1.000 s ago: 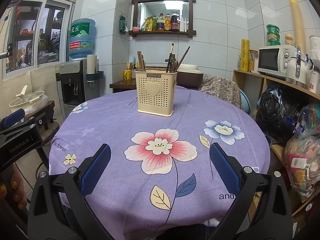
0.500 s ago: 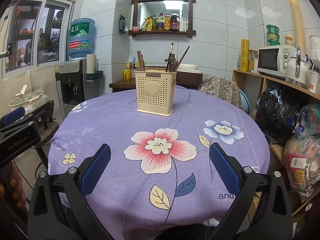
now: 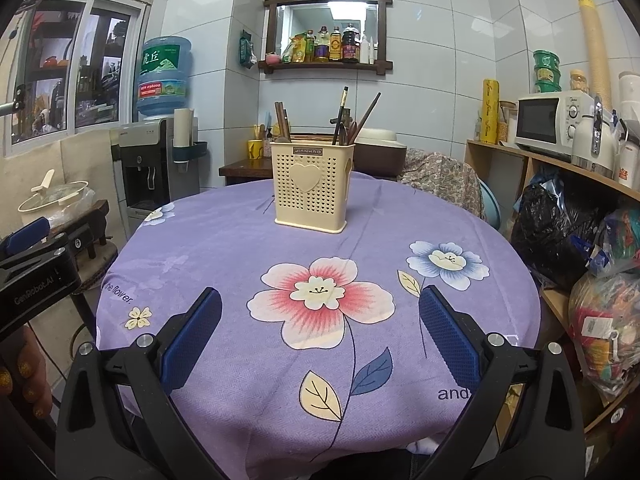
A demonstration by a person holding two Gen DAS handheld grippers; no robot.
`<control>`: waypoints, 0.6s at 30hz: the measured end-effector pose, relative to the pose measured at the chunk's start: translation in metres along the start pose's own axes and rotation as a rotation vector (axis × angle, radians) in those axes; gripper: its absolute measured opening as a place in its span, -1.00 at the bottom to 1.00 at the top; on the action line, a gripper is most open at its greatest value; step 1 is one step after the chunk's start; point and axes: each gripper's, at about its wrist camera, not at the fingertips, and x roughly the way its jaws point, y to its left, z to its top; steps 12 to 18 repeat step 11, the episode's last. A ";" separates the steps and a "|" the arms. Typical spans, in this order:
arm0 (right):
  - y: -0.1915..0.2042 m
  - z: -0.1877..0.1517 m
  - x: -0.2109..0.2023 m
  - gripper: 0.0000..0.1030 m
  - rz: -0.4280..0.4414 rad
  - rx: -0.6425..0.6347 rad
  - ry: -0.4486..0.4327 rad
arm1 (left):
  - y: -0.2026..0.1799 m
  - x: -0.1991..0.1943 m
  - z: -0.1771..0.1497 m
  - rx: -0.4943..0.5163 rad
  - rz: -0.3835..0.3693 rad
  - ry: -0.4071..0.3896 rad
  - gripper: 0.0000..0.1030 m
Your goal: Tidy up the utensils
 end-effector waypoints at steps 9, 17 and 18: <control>-0.002 0.000 0.001 0.89 0.004 0.007 0.001 | -0.001 0.002 0.002 -0.012 -0.002 0.019 0.89; -0.003 0.000 0.000 0.89 0.004 0.006 -0.002 | -0.001 0.002 0.002 -0.014 -0.001 0.019 0.89; -0.003 0.000 0.000 0.89 0.004 0.006 -0.002 | -0.001 0.002 0.002 -0.014 -0.001 0.019 0.89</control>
